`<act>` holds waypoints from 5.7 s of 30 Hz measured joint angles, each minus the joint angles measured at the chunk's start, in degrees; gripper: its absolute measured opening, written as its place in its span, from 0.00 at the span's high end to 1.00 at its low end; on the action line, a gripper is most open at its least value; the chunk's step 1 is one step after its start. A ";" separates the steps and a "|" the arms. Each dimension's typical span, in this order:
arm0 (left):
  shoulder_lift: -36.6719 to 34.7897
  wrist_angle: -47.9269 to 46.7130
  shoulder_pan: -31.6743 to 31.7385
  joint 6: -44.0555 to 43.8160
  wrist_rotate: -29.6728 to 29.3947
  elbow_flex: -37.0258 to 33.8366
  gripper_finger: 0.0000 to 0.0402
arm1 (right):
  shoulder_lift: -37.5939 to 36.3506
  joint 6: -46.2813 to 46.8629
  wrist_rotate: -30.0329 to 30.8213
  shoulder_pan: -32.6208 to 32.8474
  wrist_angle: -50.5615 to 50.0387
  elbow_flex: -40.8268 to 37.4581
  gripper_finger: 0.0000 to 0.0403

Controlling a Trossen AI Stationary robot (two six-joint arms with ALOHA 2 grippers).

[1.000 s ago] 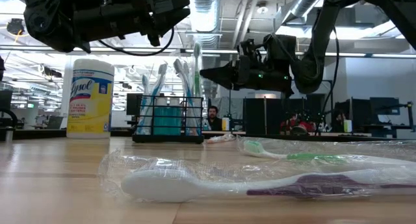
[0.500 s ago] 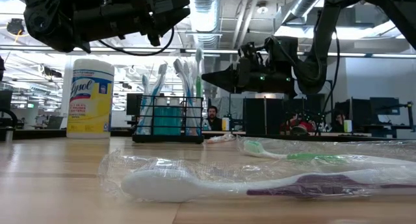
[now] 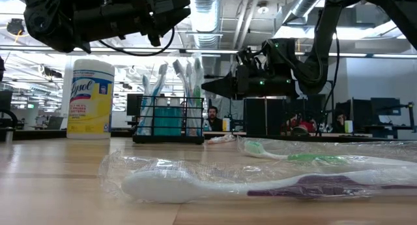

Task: Pick & Place toothbrushing station
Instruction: Put the top green toothbrush into the mesh organizer, then put the green toothbrush into the mesh organizer

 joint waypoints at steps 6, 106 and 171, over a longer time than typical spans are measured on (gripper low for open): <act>0.00 0.00 0.01 0.00 -0.13 -0.02 0.64 | -0.01 0.51 -0.19 0.28 -0.91 0.00 1.00; 0.00 -0.23 0.02 0.00 -0.14 0.00 0.64 | -20.93 9.58 -6.30 11.61 -63.67 0.04 0.71; 0.00 -0.46 -1.31 -5.14 0.39 0.00 0.64 | -20.65 45.02 9.23 41.71 -71.35 0.02 0.71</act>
